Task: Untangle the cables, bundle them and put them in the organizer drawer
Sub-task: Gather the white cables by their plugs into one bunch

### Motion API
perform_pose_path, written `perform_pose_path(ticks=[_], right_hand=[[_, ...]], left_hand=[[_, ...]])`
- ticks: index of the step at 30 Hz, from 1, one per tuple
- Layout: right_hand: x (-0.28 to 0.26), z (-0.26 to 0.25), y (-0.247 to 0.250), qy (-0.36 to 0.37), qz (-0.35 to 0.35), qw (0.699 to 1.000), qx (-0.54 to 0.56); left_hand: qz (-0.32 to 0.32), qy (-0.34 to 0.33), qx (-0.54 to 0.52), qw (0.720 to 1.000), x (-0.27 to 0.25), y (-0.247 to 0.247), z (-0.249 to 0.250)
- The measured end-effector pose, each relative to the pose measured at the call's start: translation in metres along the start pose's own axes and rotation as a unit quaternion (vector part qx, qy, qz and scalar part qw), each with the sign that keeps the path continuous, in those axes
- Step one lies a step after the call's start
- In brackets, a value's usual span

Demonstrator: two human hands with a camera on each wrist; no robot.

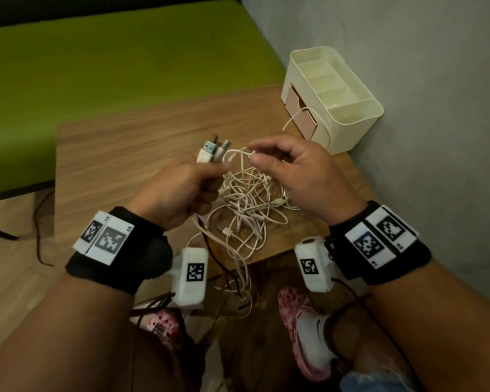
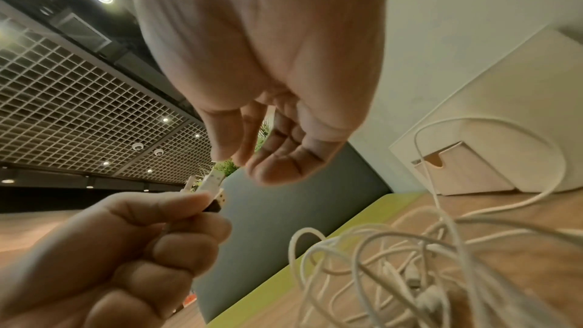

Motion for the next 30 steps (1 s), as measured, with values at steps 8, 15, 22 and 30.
perform_pose_path(ticks=[8, 15, 22, 30], right_hand=[[-0.020, 0.023, -0.047, -0.075, -0.275, 0.943, -0.169], [-0.009, 0.037, -0.053, -0.060, -0.271, 0.926, -0.258], [-0.014, 0.051, -0.055, -0.096, -0.236, 0.933, -0.252], [-0.017, 0.058, -0.062, -0.068, -0.290, 0.891, -0.343]], left_hand=[[0.101, 0.033, 0.092, 0.990, 0.015, 0.007, -0.008], [0.077, 0.117, -0.050, 0.989, 0.015, 0.013, -0.013], [0.084, 0.106, -0.063, 0.989, 0.013, 0.012, -0.017], [0.074, 0.093, -0.051, 0.992, 0.016, 0.009, -0.017]])
Point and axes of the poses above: each hand's wrist, its own x-axis towards the middle knuckle, its own y-axis out of the back of the hand, z = x × y, the point moved 4 cm from there along x, towards the middle knuckle, and after that the axes turned 1 degree about x, right-handed, at the moved point
